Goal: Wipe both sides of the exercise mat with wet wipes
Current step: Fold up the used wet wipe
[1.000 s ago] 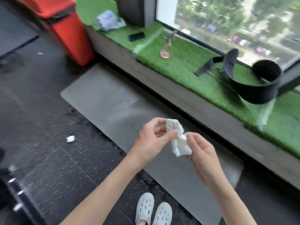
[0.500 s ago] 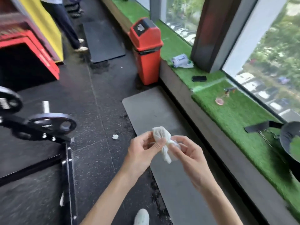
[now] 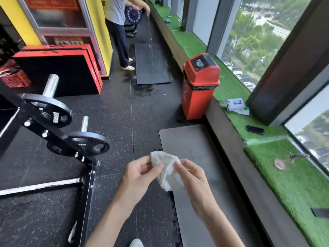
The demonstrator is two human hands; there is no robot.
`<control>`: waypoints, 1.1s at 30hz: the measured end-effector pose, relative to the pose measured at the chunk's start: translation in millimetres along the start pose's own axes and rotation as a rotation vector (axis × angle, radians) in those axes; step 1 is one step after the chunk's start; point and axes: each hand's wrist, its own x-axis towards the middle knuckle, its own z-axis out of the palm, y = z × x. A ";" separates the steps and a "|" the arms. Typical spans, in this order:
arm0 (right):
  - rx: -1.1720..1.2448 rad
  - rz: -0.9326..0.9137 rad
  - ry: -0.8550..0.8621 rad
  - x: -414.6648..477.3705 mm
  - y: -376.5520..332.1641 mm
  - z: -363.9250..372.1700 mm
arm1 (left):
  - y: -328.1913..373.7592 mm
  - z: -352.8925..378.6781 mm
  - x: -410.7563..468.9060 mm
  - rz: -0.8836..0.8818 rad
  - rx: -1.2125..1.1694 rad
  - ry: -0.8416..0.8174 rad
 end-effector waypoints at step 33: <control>-0.059 0.182 -0.388 412.6 -16.0 77.5 | 7.9 -136.1 351.4 -0.207 0.056 0.364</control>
